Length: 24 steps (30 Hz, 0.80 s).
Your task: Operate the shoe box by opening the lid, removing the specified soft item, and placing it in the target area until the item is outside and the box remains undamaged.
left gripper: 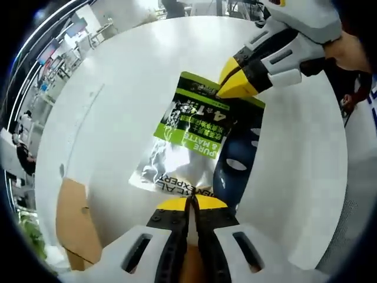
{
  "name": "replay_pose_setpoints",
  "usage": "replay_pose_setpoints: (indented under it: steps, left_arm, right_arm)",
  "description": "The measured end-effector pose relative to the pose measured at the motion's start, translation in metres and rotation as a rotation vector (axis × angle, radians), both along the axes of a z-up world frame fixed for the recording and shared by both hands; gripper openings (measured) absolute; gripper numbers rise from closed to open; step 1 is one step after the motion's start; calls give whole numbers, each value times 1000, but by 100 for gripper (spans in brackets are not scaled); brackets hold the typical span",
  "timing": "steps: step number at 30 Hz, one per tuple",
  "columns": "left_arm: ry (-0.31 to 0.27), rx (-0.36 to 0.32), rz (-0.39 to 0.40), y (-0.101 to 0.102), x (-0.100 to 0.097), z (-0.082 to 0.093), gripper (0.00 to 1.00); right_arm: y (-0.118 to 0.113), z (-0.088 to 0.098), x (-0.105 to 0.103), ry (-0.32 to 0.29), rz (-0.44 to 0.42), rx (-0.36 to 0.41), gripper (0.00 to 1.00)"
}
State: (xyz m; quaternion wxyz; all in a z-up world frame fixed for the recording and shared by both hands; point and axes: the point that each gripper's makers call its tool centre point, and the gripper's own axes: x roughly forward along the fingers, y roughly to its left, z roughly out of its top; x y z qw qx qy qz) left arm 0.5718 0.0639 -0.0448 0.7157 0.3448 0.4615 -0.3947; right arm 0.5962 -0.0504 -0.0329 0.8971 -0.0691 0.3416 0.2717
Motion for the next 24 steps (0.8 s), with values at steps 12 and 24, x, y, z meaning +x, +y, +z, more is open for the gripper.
replay_pose_setpoints:
  steps: [12, 24]
  left_arm:
    - [39, -26, 41, -2, -3, 0, 4]
    - [14, -79, 66, -5, -4, 22, 9]
  right_arm:
    - [-4, -2, 3, -31, 17, -73, 3]
    - [-7, 0, 3, -24, 12, -66, 4]
